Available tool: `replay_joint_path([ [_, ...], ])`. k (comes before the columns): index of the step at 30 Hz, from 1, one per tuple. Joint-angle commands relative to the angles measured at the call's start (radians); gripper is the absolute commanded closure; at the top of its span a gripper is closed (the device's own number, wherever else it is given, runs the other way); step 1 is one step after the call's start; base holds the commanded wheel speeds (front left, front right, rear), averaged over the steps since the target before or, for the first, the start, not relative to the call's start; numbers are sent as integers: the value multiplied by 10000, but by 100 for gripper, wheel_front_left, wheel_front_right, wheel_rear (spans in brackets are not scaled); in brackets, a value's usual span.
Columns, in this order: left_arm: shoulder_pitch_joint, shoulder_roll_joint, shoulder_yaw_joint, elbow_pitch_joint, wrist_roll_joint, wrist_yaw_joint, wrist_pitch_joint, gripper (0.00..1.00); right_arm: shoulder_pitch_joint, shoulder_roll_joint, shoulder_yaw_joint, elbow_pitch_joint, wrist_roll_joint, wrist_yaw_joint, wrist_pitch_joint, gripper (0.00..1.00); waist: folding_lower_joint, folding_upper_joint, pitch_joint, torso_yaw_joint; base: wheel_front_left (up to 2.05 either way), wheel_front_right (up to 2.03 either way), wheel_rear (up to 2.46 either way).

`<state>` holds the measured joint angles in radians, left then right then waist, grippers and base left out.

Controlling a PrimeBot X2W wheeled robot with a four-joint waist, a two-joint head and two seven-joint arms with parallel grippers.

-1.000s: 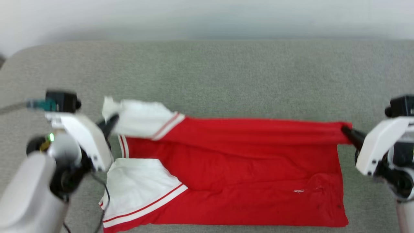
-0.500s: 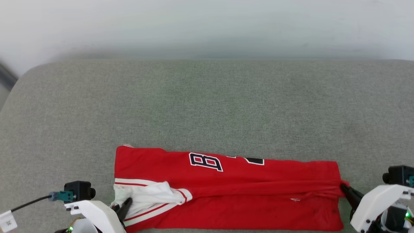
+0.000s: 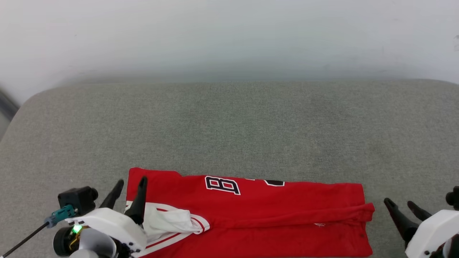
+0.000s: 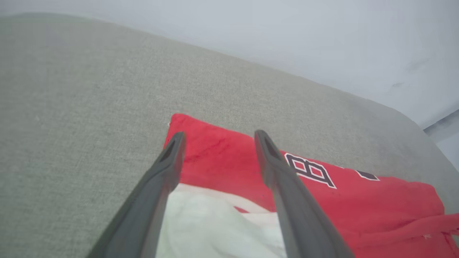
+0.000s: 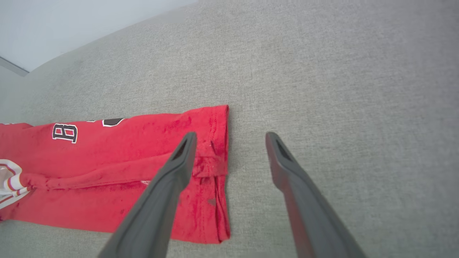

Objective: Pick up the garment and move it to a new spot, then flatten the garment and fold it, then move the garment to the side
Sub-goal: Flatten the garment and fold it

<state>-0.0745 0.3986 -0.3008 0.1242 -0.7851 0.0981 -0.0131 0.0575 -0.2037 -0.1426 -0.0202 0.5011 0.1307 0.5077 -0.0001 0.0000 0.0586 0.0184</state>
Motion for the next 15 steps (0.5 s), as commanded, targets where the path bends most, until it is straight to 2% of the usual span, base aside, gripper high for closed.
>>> replay_joint_path([
  [1, -144, -41, 29, -70, 41, 26, -128, 0, 48, 7, -59, -85, -41, 0, 93, 0, 1, 0, -28, -5, 0, 0, 0],
  [9, -628, -307, -30, -800, 1265, 437, -1801, 0, -481, 1, -1193, -710, -244, 0, 2782, 0, 1, 0, 103, 326, 0, 0, 0],
  [15, -911, -481, -15, -1173, 1816, 588, -2282, 0, -973, 170, -1477, -785, -518, 0, 4418, 0, 1, 0, 596, 806, 0, 0, 0],
])
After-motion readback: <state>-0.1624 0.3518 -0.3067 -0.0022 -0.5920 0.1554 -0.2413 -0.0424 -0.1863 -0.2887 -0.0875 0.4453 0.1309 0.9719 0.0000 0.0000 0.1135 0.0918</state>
